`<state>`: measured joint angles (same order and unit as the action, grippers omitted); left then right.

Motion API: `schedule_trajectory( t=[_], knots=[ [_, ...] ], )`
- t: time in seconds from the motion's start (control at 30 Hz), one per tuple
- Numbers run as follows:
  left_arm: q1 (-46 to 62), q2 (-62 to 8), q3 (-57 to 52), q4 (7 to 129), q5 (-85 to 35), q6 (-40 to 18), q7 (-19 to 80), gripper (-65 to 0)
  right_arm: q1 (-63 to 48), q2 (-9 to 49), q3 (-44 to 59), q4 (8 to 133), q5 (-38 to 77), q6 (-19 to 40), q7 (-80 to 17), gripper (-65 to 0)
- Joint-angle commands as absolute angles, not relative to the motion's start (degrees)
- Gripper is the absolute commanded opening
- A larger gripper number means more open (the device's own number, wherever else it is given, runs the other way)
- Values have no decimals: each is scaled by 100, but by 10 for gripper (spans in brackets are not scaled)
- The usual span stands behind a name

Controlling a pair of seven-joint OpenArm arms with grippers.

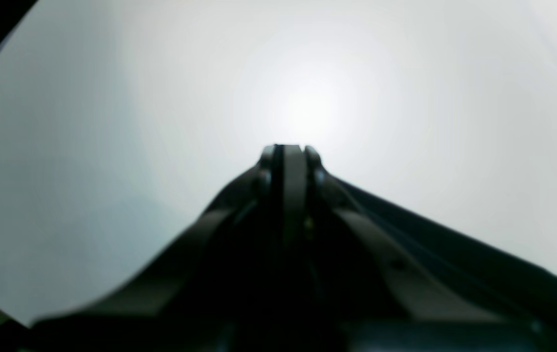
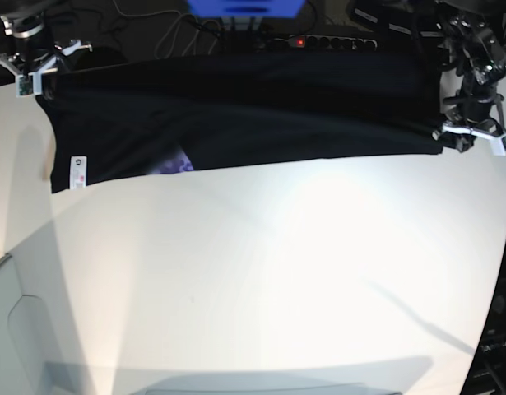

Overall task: Fold the T-shirt properly
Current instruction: 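Hold the strip ends with both grippers and straighten it taut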

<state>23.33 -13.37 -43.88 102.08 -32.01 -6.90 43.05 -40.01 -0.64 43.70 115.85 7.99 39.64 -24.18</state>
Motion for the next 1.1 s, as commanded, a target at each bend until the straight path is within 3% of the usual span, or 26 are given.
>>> schedule_trajectory(
  t=[0.0, 0.97, 1.07],
  knots=[
    [2343, -1332, -4435, 10290, -3178, -655, 4127, -650, -4048, -4, 4426, 11679, 840, 4000, -2316, -650],
    [2730, -1077, -4435, 9305, -3160, -655, 4127, -650, -3116, 92, 4057, 11618, 848, 4000, -2378, -650],
    [2747, -1077, -4435, 9305, -3169, -655, 4127, -650, -2941, 66, 4092, 11547, 1305, 4000, -2378, -650]
  ],
)
